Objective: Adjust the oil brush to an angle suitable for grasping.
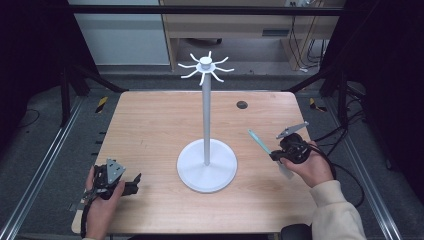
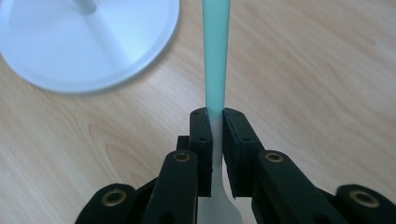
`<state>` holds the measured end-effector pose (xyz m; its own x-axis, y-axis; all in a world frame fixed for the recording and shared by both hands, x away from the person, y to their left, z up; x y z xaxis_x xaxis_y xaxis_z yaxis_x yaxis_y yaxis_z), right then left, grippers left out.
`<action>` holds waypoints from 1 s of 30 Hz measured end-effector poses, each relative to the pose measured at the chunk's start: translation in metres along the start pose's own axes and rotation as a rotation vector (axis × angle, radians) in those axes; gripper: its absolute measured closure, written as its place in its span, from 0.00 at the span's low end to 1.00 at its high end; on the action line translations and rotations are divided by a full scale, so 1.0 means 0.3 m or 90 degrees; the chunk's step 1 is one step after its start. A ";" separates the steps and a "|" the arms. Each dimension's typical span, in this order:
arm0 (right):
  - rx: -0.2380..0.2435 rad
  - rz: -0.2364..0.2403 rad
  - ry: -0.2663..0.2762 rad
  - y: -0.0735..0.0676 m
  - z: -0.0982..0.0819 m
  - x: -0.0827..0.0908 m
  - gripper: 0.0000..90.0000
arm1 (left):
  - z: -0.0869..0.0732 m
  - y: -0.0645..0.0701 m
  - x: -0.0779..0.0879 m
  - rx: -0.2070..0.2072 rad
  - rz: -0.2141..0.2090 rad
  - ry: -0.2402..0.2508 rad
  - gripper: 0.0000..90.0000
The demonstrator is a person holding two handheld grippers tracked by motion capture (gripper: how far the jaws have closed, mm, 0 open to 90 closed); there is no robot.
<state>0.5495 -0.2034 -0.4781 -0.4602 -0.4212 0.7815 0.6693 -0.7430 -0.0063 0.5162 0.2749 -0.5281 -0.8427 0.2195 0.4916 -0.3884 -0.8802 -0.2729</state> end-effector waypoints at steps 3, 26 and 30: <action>-0.013 -0.011 0.029 0.003 0.050 -0.001 0.92 | 0.006 0.001 -0.002 0.006 -0.003 0.005 0.03; -0.081 -0.039 0.247 -0.065 0.178 0.108 0.92 | 0.039 0.006 -0.030 0.014 -0.018 0.019 0.03; -0.070 -0.046 0.282 -0.084 0.213 0.151 0.92 | 0.040 0.009 -0.031 0.011 -0.021 0.020 0.03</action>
Point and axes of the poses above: each handheld gripper's, and its own axes: x roughly backward along the jaws, z roughly out of its top, y roughly to its right, the point moved 10 cm from there along -x, roughly forward along the jaws, and after that the axes turned 4 degrees about y, right-handed, at the moved point
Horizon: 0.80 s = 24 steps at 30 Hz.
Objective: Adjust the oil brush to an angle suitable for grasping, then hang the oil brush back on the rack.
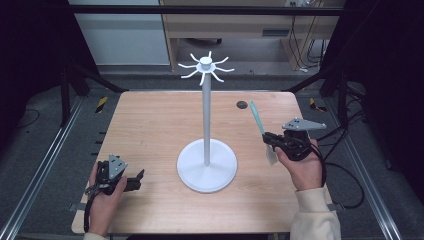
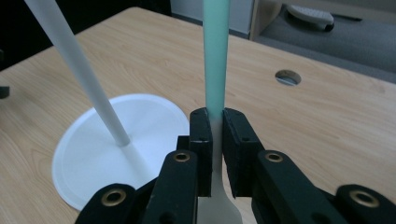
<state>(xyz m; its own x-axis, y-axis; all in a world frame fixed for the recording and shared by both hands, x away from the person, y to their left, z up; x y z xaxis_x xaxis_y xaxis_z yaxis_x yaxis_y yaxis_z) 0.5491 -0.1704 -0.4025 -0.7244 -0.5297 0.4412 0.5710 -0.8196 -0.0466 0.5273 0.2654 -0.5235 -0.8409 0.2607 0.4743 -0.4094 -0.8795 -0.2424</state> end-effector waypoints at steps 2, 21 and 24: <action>-0.001 0.004 0.017 -0.013 0.023 0.012 0.92 | 0.000 0.000 -0.001 0.000 0.000 0.000 0.03; -0.006 0.023 0.094 -0.067 0.120 0.080 0.92 | 0.005 0.003 -0.005 -0.003 0.000 0.001 0.03; -0.006 0.026 0.104 -0.073 0.132 0.089 0.92 | 0.006 0.002 -0.006 -0.005 0.000 0.000 0.03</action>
Point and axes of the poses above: each handheld gripper's, and its own axes: x roughly backward along the jaws, z roughly out of its top, y roughly to its right, the point moved 10 cm from there along -x, roughly forward along the jaws, and after that the axes turned 4 degrees about y, right-handed, at the moved point
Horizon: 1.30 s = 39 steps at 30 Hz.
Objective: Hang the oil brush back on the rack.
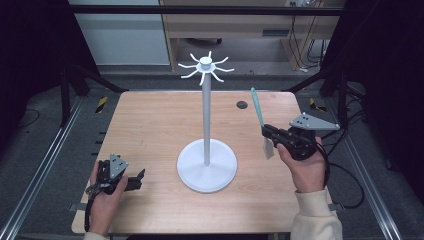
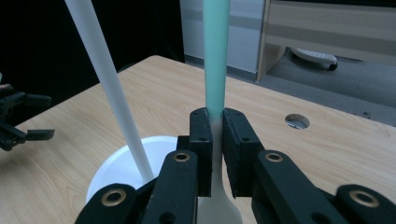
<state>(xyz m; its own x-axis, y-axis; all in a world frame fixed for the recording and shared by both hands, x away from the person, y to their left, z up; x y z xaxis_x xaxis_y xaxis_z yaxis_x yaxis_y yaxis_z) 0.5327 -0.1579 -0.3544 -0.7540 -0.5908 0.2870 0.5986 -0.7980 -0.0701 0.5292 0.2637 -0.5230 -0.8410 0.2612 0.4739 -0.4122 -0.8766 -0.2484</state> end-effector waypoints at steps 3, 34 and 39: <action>0.005 0.004 0.014 -0.017 0.022 0.008 0.92 | 0.000 -0.001 0.000 -0.001 0.001 0.000 0.03; 0.045 0.076 0.123 -0.238 0.199 0.086 0.92 | 0.001 0.001 -0.004 -0.008 0.000 -0.004 0.03; 0.053 0.086 0.130 -0.266 0.212 0.092 0.92 | 0.000 0.003 -0.004 -0.009 -0.001 -0.005 0.03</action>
Point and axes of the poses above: each handheld gripper's, and its own axes: x roughly backward along the jaws, z roughly out of its top, y roughly to its right, the point moved 10 cm from there along -x, roughly forward along the jaws, and after that the axes turned 4 degrees about y, right-handed, at the moved point
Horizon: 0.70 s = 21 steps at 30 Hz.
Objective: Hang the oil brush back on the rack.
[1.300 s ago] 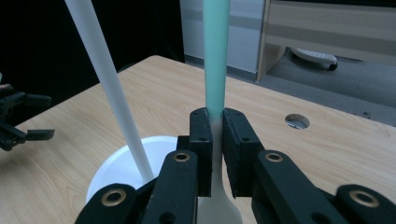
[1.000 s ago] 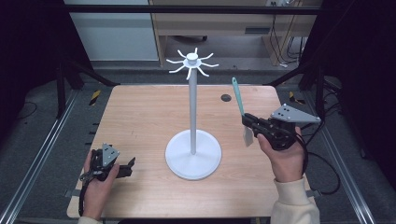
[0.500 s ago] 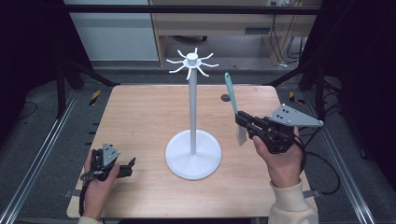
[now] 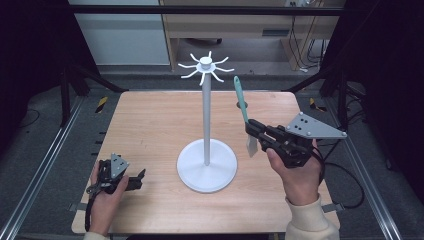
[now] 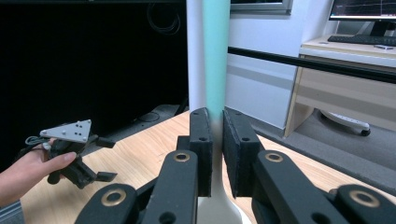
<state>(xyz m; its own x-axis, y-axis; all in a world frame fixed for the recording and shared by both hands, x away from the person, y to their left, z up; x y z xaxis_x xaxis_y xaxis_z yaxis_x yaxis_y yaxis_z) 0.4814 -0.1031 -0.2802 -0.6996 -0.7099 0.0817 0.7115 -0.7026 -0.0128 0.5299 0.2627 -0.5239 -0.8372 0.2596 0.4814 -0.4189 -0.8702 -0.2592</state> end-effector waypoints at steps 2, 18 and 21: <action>0.000 0.003 0.001 -0.006 0.001 -0.002 0.92 | -0.001 0.001 0.000 -0.002 -0.002 -0.003 0.03; 0.007 0.013 0.006 -0.034 0.017 -0.008 0.92 | -0.002 0.002 -0.001 -0.002 -0.002 -0.002 0.03; 0.013 0.014 0.006 -0.044 0.021 -0.011 0.92 | -0.002 0.004 -0.002 -0.003 -0.002 -0.003 0.03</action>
<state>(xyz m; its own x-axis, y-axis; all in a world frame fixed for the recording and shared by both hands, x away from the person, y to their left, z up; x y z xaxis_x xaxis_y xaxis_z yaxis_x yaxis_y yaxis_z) 0.4748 -0.0911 -0.2740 -0.6844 -0.7256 0.0715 0.7277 -0.6858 0.0058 0.5297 0.2619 -0.5250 -0.8339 0.2610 0.4864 -0.4239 -0.8671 -0.2616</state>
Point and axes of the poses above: each handheld gripper's, and its own axes: x roughly backward along the jaws, z roughly out of its top, y roughly to its right, the point moved 10 cm from there along -x, roughly forward along the jaws, and after that the axes turned 4 degrees about y, right-handed, at the moved point
